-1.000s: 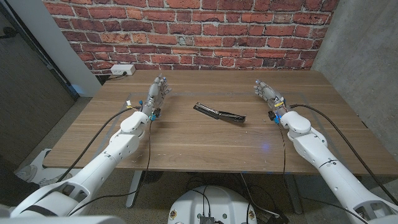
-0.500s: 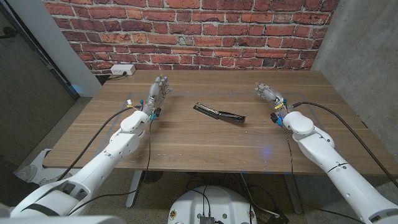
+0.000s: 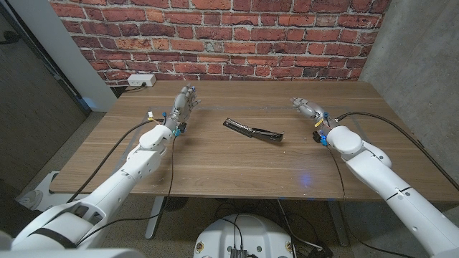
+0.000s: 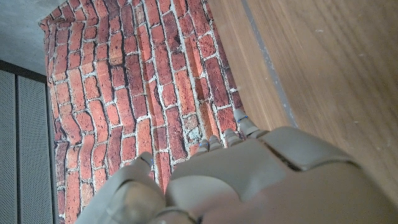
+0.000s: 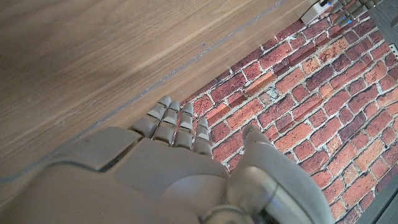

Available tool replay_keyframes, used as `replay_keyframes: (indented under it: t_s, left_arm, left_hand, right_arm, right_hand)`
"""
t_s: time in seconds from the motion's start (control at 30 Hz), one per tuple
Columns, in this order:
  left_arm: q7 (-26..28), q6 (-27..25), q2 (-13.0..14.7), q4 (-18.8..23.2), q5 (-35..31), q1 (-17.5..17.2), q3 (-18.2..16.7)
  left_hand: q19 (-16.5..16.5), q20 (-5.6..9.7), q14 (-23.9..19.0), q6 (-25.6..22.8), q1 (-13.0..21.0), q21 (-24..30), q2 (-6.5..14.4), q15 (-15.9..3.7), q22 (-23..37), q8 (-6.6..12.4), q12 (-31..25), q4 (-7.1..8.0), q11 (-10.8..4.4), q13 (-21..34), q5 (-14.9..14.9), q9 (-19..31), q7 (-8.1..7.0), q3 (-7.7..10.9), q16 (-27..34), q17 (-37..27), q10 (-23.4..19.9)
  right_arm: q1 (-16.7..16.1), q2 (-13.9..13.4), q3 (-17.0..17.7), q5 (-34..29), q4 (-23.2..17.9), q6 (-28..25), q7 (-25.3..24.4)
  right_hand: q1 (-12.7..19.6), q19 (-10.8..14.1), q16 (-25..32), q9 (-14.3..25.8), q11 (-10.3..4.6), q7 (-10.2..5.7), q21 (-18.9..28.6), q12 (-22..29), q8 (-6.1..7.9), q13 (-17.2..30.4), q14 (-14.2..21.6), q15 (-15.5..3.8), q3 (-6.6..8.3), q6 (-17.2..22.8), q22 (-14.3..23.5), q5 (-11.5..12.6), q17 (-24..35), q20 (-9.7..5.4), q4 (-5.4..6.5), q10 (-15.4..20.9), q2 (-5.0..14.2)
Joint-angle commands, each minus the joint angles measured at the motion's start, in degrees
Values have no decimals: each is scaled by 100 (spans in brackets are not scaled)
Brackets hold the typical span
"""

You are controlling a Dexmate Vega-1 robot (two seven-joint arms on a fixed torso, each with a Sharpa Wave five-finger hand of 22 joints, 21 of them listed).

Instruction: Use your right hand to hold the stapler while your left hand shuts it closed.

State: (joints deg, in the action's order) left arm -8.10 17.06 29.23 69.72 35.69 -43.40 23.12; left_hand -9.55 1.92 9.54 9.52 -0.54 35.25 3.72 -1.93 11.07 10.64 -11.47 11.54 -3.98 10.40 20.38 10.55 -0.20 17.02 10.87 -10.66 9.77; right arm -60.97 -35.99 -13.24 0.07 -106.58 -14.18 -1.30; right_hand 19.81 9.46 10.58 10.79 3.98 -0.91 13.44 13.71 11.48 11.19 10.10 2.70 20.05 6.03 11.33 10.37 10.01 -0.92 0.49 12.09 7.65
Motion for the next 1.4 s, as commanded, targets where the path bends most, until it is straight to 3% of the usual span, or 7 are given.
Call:
replay_keyframes:
  t_s: [0.03, 0.27, 0.7, 0.9, 1.17, 1.4]
  left_arm:
    - [-136, 65, 9, -153, 1, 107, 27]
    - [-161, 59, 17, -156, 23, 107, 20]
    - [-300, 65, 12, -213, 59, 143, 39]
    - [-364, 49, -9, -283, 50, 198, 74]
    - [-441, 39, -34, -370, 66, 248, 94]
    - [-394, 54, -43, -423, 24, 275, 101]
  left_hand:
    - [-980, -9, 1092, 1599, 39, 29, 720, -101, 17, 60, -48, -20, -15, 14, 31, 8, -2, 37, 57, -11, 1210]
    - [-965, 38, 1086, 1585, 52, 32, 738, -104, 15, 61, -49, -23, -19, 14, 41, 9, 9, 59, 54, -9, 1198]
    - [-962, 39, 1079, 1589, 68, 30, 751, -111, 11, 53, -46, -25, -30, 14, 52, 9, 4, 93, 50, -8, 1191]
    - [-967, 39, 1083, 1594, 72, 27, 751, -110, 10, 48, -41, -26, -18, 14, 57, 9, 5, 108, 46, -7, 1200]
    - [-970, 38, 1086, 1611, 76, 24, 751, -109, 9, 39, -33, -25, -19, 15, 62, 10, 20, 126, 42, -7, 1215]
    - [-969, 51, 1094, 1622, 77, 23, 748, -102, 9, 34, -32, -24, -9, 16, 66, 11, 24, 140, 37, -8, 1215]
  right_arm:
    - [75, -397, -342, -488, -644, -960, 290]
    - [188, -692, -702, -1002, -1091, -1665, 403]
    - [313, -1039, -1193, -1603, -1636, -2451, 608]
    - [408, -1154, -1460, -1778, -1739, -2555, 744]
    - [792, -1354, -2106, -2379, -1950, -3052, 1080]
    - [957, -1418, -2354, -2576, -1984, -3094, 1190]
  right_hand:
    - [78, -69, -17, 15, -11, -18, -25, -47, -11, 7, -66, 20, 27, -27, 15, -3, 12, 11, -58, -65, 22]
    - [149, -78, -17, 17, -39, -38, -30, -38, -7, 5, -86, -57, 67, -14, 16, 3, 11, -33, -100, -32, 94]
    - [217, -93, -23, 18, -78, -39, -37, -38, -8, 2, -133, -75, 91, -10, 16, 0, 9, -73, -146, -17, 125]
    - [243, -92, -19, 19, -91, -39, -37, -44, -21, 2, -132, -77, 96, -41, 16, -2, 8, -73, -167, -29, 126]
    - [226, -92, -14, 19, -107, -26, -38, -45, -29, 1, -135, -66, 49, -61, 15, -19, 11, -34, -183, -21, 50]
    - [248, -79, -1, 20, -140, -48, -33, -39, -29, 0, -122, -102, 62, -66, 15, -14, 17, -51, -189, 1, 100]
